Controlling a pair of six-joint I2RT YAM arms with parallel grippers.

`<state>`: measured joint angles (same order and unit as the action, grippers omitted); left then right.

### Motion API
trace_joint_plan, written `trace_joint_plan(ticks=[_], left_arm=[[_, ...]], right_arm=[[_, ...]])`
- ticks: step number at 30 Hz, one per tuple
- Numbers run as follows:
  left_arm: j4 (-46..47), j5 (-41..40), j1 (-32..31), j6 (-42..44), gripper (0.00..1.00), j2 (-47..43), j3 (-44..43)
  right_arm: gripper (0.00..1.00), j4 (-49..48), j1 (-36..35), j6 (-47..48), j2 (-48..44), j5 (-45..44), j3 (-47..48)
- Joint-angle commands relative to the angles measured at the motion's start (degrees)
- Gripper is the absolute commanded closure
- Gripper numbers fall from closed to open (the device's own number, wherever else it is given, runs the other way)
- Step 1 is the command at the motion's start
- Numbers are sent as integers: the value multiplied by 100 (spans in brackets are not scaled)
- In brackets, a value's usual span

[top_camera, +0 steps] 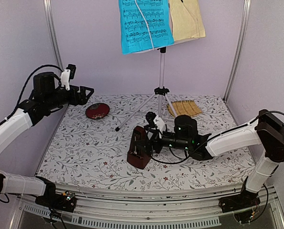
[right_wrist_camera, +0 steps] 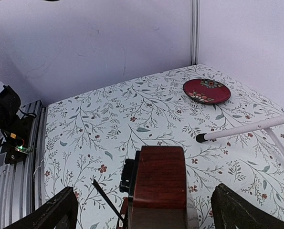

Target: Pack up the instrument practice props

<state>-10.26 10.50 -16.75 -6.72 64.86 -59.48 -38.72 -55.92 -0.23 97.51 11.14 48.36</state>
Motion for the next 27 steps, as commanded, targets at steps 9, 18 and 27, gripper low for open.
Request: trace_joint_plan(ticks=[9,18,27], left_arm=[[66,143,18,145,4,-158,94],[70,180,21,145,4,-167,95],[68,190,21,145,4,-184,104]], right_arm=[[0,-356,-197,243,578,-671,251],[11,-382,-319,242,584,-903,275],[27,-393,-385,204,486,-1043,176]])
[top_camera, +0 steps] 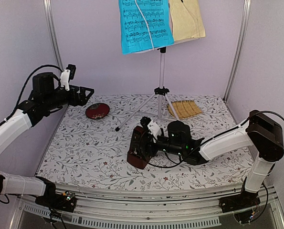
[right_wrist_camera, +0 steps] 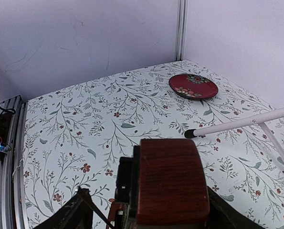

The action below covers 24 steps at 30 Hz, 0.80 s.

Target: Pack up the instrument practice props

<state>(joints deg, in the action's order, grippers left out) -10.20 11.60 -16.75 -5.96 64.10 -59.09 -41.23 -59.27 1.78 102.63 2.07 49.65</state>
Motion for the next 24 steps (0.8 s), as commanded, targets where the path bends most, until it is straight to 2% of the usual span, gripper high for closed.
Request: trace_joint_plan(ticks=[1,7,24], left_arm=[[57,84,23,68,4,-103,64],[59,120,22,59,4,-114,64],[59,128,21,60,4,-108,64]], right_arm=[[29,-139,-50,-6,-36,-137,45],[38,-148,-59,-70,-85,-154,2],[39,-243,-59,-152,-235,-224,-227]])
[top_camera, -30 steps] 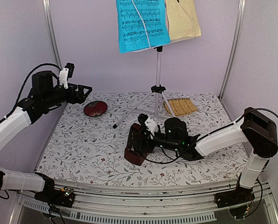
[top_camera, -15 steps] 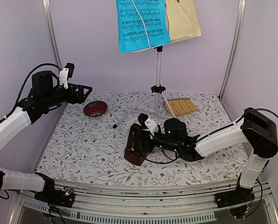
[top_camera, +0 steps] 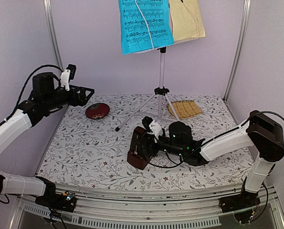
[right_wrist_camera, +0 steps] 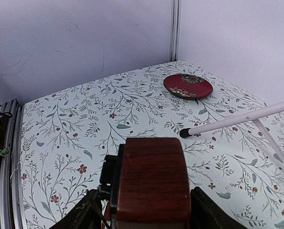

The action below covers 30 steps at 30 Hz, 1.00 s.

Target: Pack up the instrument practice props

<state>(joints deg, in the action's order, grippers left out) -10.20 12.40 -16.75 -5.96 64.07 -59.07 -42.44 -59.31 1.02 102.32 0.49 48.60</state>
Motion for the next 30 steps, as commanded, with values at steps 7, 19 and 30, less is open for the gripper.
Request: trace_joint_plan(ticks=[7,19,30], left_arm=[[56,53,17,59,4,-120,60],[57,52,22,67,4,-141,71],[59,56,19,68,4,-123,71]], right_arm=[[40,-226,-54,-303,-218,-21,-182],[41,-371,-59,-484,-204,2,-300],[43,-484,-30,-613,-205,25,-380]])
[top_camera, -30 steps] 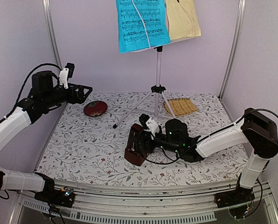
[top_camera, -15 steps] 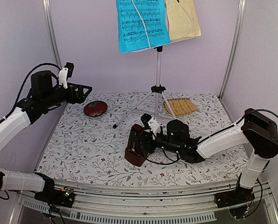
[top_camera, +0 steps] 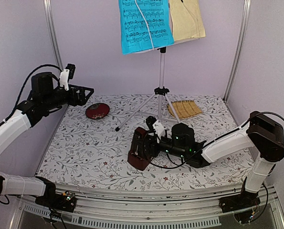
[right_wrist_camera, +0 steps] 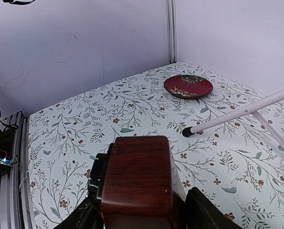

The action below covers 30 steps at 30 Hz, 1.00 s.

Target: Pack up the instrument practice props

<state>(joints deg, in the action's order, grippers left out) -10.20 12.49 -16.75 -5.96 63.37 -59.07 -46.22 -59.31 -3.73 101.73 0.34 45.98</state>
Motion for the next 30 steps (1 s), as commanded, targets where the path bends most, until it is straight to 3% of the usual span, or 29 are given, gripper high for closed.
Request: trace_joint_plan(ticks=[1,30], left_arm=[[59,39,22,68,4,-53,71],[62,27,16,77,3,-36,80]], right_arm=[[43,-121,-22,-152,-146,45,-128],[44,-32,200,-563,-138,164,-88]])
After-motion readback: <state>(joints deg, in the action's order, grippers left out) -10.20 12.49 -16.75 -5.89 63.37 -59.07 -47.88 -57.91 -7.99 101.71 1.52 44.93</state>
